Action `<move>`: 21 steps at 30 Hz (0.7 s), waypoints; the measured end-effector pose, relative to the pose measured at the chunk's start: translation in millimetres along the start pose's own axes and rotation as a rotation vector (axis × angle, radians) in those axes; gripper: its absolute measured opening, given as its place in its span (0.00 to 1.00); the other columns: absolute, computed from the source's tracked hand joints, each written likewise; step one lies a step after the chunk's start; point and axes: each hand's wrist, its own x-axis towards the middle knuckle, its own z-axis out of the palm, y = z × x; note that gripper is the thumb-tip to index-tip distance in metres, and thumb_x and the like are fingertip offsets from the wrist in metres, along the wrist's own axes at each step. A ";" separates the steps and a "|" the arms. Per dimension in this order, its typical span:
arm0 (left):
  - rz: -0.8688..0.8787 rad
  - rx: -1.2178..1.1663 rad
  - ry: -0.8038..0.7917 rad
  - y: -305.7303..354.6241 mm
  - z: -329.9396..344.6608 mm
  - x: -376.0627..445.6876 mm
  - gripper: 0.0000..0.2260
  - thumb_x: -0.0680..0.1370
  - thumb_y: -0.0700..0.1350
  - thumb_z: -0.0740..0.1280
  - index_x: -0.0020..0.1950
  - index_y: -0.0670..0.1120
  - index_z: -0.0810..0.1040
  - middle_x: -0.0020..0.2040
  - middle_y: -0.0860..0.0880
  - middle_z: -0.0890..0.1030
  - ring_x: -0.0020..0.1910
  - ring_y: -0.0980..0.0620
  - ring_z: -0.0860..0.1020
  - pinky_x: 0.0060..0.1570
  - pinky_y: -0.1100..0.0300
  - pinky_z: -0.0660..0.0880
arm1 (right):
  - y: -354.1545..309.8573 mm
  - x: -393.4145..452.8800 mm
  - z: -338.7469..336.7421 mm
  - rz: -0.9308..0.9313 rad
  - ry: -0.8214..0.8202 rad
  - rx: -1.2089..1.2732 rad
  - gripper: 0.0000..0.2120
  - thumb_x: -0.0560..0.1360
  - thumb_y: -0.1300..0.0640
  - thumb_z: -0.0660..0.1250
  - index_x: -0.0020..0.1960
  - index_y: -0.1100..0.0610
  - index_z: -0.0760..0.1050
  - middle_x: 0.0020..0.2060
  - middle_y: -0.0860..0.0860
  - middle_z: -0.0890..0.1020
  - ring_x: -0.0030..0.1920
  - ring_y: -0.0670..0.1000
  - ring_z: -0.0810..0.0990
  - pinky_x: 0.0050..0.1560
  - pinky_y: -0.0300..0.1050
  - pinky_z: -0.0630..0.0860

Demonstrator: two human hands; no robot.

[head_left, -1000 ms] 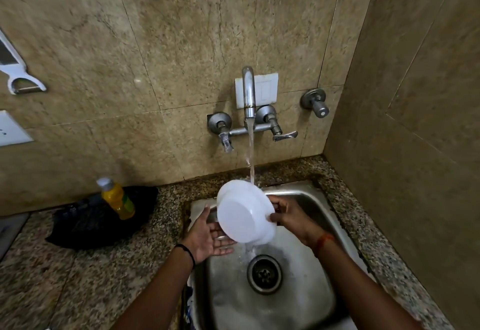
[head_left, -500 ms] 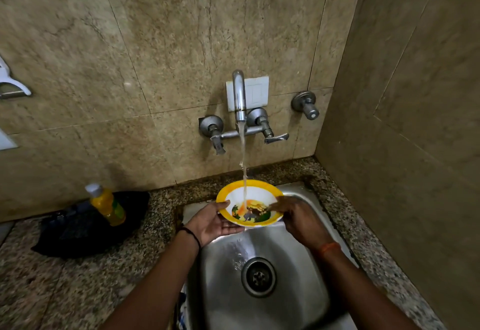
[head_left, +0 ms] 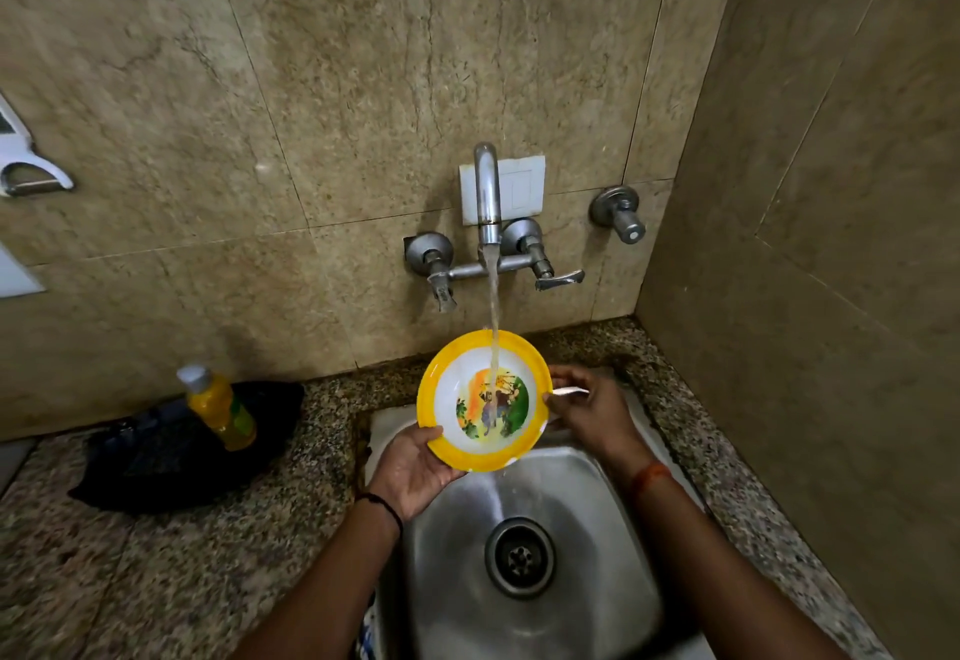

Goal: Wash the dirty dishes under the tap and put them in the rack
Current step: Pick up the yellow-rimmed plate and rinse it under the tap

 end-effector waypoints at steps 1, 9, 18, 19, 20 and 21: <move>-0.004 0.022 0.023 -1.6 0.1 -1.1 0.18 0.81 0.38 0.57 0.71 0.39 0.67 0.53 0.37 0.81 0.49 0.38 0.81 0.36 0.44 0.81 | -5.2 0.5 3.7 -0.020 -0.021 0.010 0.18 0.70 0.69 0.71 0.46 0.45 0.81 0.42 0.50 0.85 0.40 0.54 0.84 0.43 0.52 0.82; -0.089 0.155 0.068 2.4 6.1 -6.2 0.16 0.82 0.40 0.53 0.69 0.39 0.65 0.54 0.35 0.77 0.56 0.30 0.75 0.39 0.39 0.80 | -19.9 12.3 15.5 0.228 0.063 -0.055 0.05 0.70 0.66 0.71 0.40 0.57 0.80 0.34 0.54 0.83 0.35 0.53 0.82 0.37 0.49 0.82; -0.043 0.651 0.219 38.2 22.1 -6.4 0.14 0.82 0.44 0.58 0.56 0.34 0.74 0.40 0.36 0.80 0.25 0.45 0.81 0.24 0.54 0.80 | 20.5 -6.7 19.3 0.725 -0.122 0.218 0.10 0.78 0.68 0.60 0.40 0.63 0.76 0.22 0.51 0.80 0.29 0.49 0.78 0.27 0.38 0.79; -0.017 0.693 0.234 40.3 24.0 -8.8 0.12 0.81 0.44 0.60 0.53 0.34 0.74 0.39 0.36 0.79 0.23 0.46 0.81 0.23 0.55 0.79 | 22.9 -10.2 20.8 0.734 -0.140 0.236 0.10 0.78 0.69 0.59 0.41 0.63 0.76 0.24 0.51 0.81 0.29 0.49 0.79 0.28 0.38 0.80; 0.010 0.727 0.248 41.9 25.1 -10.4 0.10 0.81 0.43 0.61 0.52 0.35 0.75 0.37 0.37 0.79 0.22 0.47 0.80 0.22 0.56 0.78 | 24.6 -12.5 22.8 0.733 -0.154 0.252 0.10 0.78 0.69 0.59 0.42 0.62 0.76 0.26 0.52 0.82 0.30 0.49 0.79 0.29 0.39 0.80; 0.043 0.758 0.253 42.6 25.0 -11.6 0.09 0.80 0.43 0.62 0.52 0.37 0.75 0.36 0.38 0.79 0.23 0.48 0.80 0.22 0.58 0.78 | 25.4 -14.7 24.5 0.725 -0.164 0.265 0.10 0.77 0.70 0.59 0.44 0.62 0.76 0.29 0.53 0.82 0.32 0.50 0.80 0.29 0.40 0.80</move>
